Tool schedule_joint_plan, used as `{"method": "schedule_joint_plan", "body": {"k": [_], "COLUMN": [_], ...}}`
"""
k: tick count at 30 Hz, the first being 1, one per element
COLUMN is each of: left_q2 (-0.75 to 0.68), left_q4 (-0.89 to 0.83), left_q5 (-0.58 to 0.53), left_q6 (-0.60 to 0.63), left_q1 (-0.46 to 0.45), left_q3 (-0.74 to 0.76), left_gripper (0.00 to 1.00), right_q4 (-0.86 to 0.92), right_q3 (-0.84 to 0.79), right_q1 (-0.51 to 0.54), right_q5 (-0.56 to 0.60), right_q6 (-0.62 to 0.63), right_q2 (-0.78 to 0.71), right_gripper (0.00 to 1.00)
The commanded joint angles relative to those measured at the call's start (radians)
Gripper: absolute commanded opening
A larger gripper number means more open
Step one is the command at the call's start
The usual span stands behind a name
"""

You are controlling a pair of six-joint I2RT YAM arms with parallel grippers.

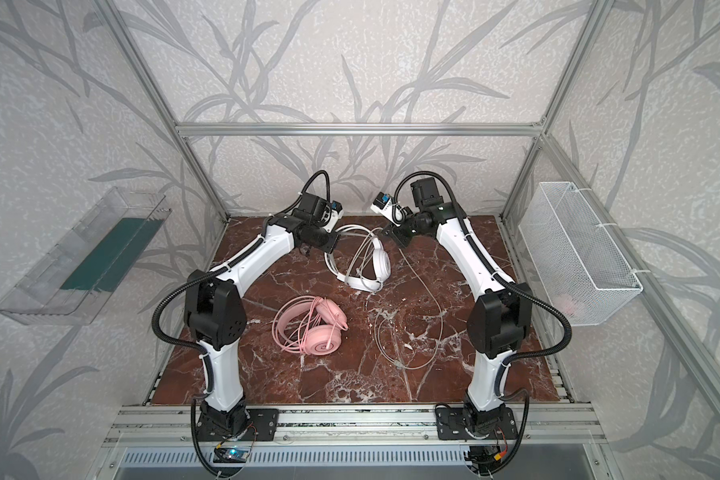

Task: Wrap the headphones
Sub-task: 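Wrap the white cable over the white headset with the right gripper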

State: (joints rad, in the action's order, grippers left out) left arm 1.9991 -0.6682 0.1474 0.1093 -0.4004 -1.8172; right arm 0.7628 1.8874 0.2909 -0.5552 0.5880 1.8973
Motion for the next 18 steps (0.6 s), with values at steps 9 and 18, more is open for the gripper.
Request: {"method": "schedule_joint_plan", "body": {"k": [9,18], "left_q2": [-0.083,-0.113], "left_q4": [-0.004,0.023], "left_q5": [0.147,0.223], "left_q6": [0.026,-0.017], "left_q1": [-0.006,-0.004], "left_q3": [0.002,0.018], "left_gripper": [0.0,0.0], "right_q4": [-0.089,-0.195], "right_q3": [0.026,-0.043], "right_q1": [-0.037,-0.08], "right_q5": [-0.012,-0.097], "right_q6": [-0.129,-0.276], "right_q2": [0.107,0.171], "right_gripper": [0.0,0.04]}}
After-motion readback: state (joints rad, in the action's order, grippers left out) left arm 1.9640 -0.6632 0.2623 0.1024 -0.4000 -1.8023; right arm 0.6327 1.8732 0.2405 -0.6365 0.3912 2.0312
